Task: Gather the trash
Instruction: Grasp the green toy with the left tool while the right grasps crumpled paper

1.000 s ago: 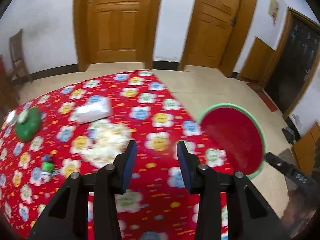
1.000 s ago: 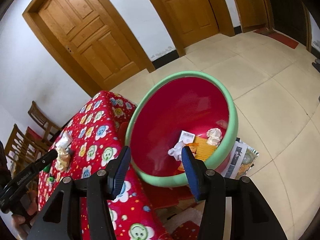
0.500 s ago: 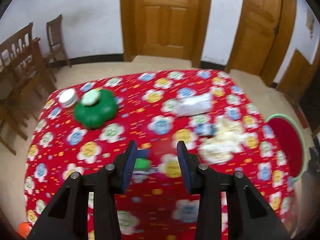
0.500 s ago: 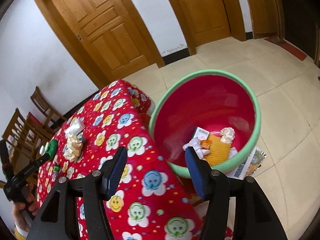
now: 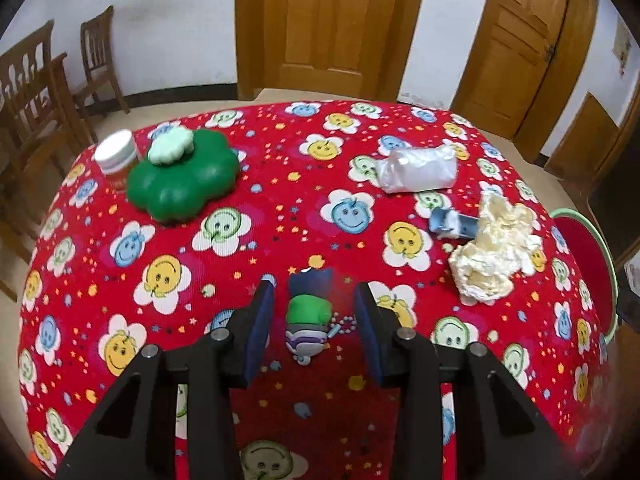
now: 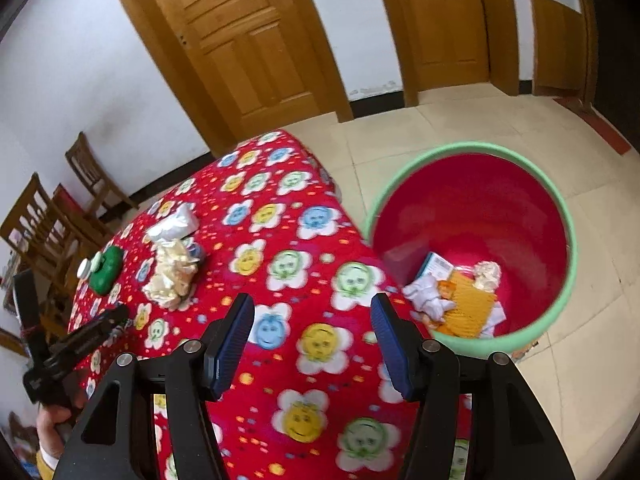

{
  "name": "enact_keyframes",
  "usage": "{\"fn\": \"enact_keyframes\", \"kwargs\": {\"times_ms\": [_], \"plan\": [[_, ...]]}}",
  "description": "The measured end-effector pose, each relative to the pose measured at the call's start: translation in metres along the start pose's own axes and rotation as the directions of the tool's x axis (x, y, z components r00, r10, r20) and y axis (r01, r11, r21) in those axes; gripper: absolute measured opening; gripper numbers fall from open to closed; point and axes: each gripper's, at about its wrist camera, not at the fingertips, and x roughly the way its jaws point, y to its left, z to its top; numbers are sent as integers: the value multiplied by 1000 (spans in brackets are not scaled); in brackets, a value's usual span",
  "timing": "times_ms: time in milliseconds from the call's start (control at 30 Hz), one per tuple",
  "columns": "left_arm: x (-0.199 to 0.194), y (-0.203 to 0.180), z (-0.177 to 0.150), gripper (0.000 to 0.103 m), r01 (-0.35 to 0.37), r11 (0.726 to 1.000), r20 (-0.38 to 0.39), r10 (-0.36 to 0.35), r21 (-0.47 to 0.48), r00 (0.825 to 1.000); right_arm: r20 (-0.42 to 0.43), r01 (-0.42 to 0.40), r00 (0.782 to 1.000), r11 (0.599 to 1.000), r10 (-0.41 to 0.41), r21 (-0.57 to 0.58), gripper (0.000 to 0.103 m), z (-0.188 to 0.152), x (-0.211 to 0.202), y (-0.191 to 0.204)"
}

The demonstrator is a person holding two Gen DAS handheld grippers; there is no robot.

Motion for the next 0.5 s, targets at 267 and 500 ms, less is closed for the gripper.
{"fn": "enact_keyframes", "kwargs": {"times_ms": [267,500], "plan": [[2,11,-3,23,51,998,34,-49,-44,998,-41,-38,999,997,35,-62,62,-1,27,42],[-10,25,-4,23,99,990,76,-91,-101,993,-68,-91,994,992,85,-91,62,-1,56,77]]}}
